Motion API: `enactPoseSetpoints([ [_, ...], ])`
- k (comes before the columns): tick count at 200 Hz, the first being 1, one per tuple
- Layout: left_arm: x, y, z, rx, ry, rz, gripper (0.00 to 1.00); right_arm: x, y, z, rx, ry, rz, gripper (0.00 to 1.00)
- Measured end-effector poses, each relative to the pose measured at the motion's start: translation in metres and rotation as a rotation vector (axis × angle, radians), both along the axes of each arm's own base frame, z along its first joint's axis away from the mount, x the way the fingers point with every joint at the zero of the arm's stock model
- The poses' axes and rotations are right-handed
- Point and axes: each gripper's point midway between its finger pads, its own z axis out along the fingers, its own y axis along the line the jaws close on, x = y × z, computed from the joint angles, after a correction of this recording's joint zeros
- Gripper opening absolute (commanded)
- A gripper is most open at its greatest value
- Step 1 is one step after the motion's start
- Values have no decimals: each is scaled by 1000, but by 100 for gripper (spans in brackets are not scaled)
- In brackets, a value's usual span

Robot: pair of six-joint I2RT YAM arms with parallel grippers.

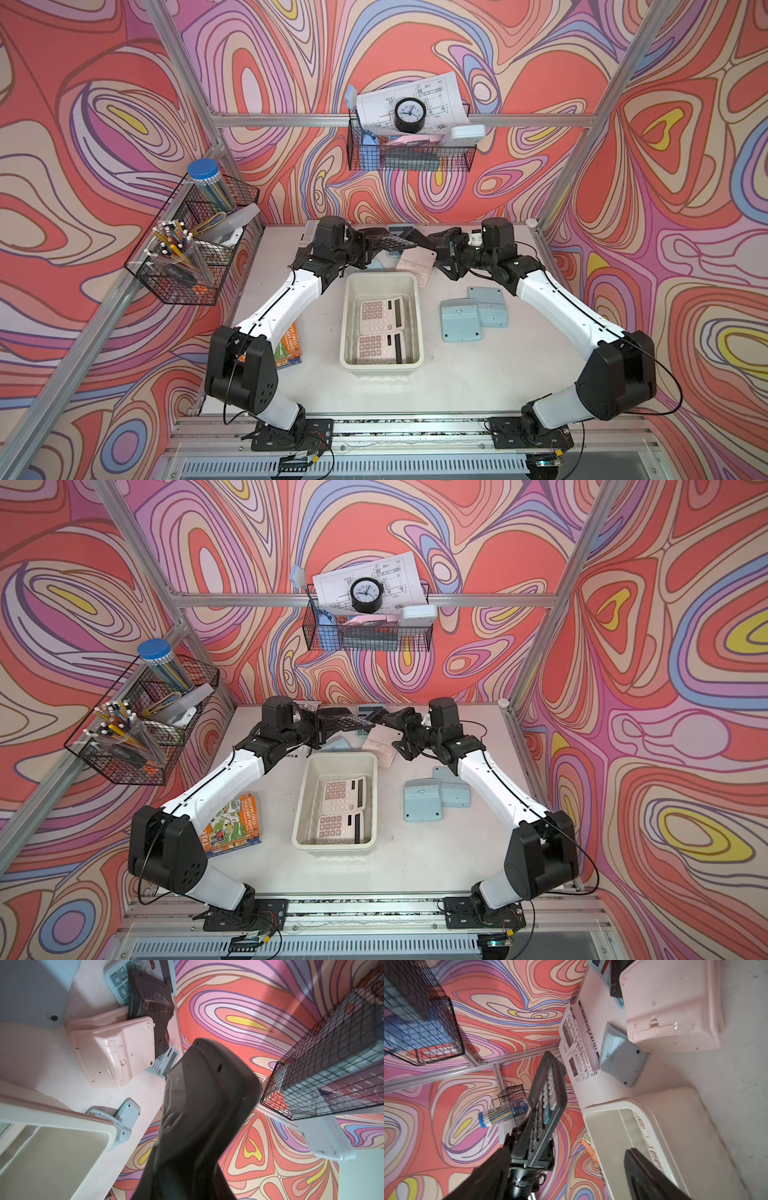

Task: Put the calculator in the storage box
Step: Pick up the calculator at the center of the board.

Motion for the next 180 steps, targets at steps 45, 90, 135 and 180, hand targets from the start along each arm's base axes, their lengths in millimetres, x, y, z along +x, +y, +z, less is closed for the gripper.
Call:
enactPoseSetpoints([
  [45, -2, -11, 2, -3, -41, -6, 9, 8, 24, 20, 131, 7, -26, 72],
  [90, -5, -14, 6, 2, -70, -7, 9, 9, 56, -1, 157, 97, -3, 65],
  [135, -8, -20, 9, 11, -90, -22, 9, 11, 64, -11, 169, 148, -23, 48],
  [180, -10, -25, 6, 13, -93, -27, 10, 19, 63, -11, 182, 157, -59, 30],
])
